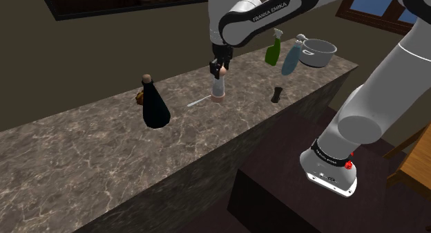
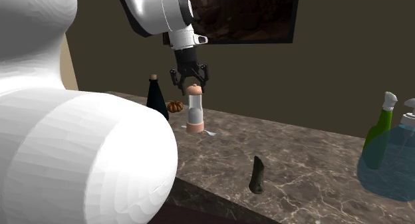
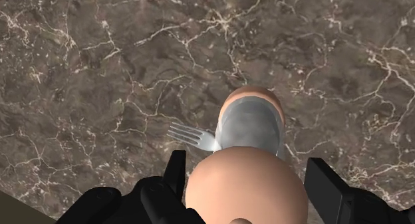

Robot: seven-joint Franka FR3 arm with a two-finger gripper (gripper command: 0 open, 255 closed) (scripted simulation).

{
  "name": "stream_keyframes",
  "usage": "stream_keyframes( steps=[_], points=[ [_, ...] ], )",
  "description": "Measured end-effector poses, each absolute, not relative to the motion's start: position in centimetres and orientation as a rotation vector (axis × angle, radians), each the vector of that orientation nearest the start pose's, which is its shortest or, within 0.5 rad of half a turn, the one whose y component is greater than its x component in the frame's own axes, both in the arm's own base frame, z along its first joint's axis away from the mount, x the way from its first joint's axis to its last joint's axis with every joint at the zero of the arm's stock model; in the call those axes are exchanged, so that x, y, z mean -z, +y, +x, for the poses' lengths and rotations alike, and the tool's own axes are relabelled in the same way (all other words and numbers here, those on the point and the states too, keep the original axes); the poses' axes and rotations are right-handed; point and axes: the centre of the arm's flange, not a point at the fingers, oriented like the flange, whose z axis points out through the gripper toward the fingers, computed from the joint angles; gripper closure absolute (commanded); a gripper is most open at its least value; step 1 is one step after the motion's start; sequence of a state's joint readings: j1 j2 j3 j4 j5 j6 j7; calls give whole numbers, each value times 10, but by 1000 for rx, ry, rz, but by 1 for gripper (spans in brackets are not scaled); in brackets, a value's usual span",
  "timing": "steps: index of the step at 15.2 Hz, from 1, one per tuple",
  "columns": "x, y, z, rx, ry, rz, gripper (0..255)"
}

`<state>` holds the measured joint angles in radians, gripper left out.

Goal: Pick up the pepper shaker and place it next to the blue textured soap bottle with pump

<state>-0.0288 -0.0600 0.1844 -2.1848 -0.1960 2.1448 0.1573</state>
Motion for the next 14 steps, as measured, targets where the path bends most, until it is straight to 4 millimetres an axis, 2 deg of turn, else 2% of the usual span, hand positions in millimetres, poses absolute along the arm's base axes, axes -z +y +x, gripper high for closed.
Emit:
stream_keyframes(
  steps=[14],
  points=[
    [-491, 76, 519, 76, -171, -3308, 255]
  ],
)
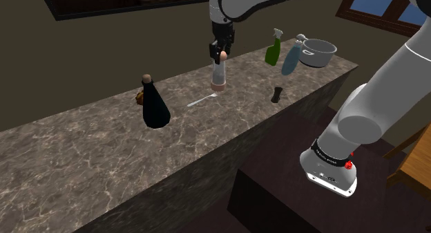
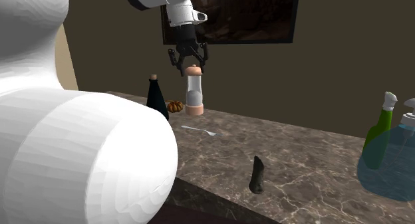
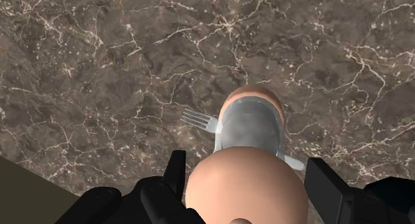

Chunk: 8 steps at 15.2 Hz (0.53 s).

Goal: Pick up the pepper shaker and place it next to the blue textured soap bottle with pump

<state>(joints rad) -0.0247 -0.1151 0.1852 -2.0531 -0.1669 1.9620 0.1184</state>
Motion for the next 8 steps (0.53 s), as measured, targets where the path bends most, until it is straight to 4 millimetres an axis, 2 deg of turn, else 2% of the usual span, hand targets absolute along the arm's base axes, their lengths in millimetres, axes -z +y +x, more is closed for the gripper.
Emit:
stream_keyframes(
  steps=[8],
  points=[
    [-532, 74, 518, 76, -171, -3308, 255]
  ],
)
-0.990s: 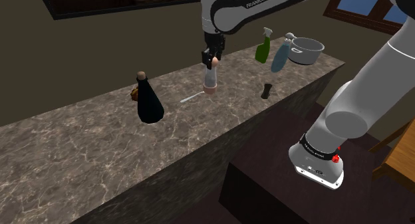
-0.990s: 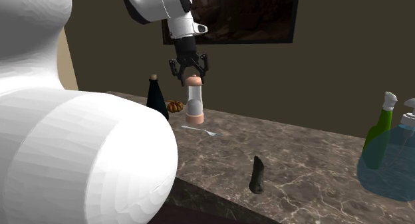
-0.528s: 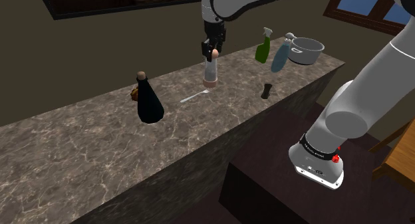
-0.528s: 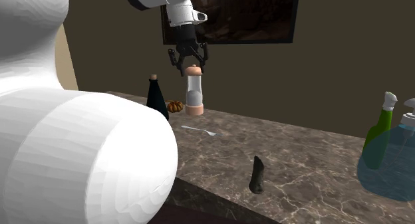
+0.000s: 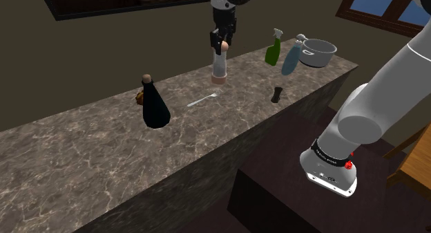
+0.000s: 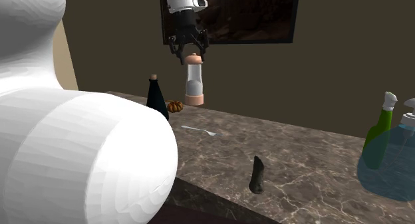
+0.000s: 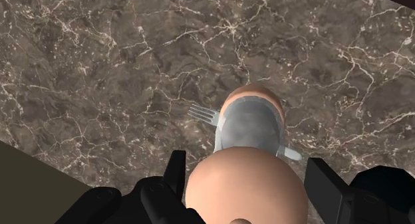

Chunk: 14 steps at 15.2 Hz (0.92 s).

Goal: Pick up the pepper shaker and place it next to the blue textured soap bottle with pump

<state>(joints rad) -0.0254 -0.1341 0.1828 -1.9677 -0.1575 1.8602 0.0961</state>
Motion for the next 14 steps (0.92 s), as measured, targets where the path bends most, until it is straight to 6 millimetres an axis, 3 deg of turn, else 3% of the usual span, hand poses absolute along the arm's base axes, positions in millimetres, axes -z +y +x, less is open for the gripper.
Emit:
stream_keyframes(
  steps=[14],
  points=[
    [-607, 75, 518, 76, -171, -3308, 255]
  ],
)
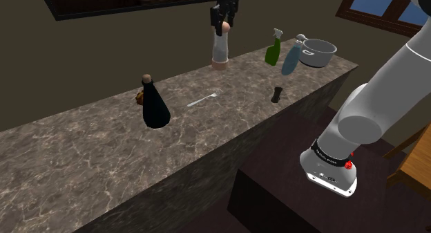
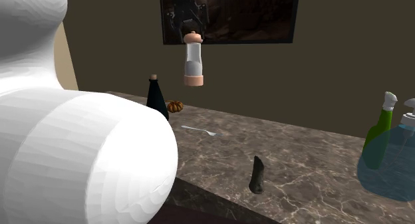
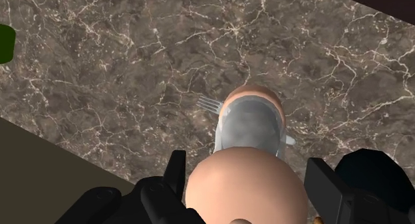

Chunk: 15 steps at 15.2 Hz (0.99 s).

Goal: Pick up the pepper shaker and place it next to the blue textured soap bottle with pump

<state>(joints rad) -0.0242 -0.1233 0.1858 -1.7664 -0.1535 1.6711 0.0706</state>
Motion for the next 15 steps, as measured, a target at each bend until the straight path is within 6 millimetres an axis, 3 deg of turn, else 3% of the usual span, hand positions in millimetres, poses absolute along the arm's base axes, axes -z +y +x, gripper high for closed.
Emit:
stream_keyframes(
  steps=[15],
  points=[
    [-685, 75, 519, 76, -171, -3308, 255]
  ],
)
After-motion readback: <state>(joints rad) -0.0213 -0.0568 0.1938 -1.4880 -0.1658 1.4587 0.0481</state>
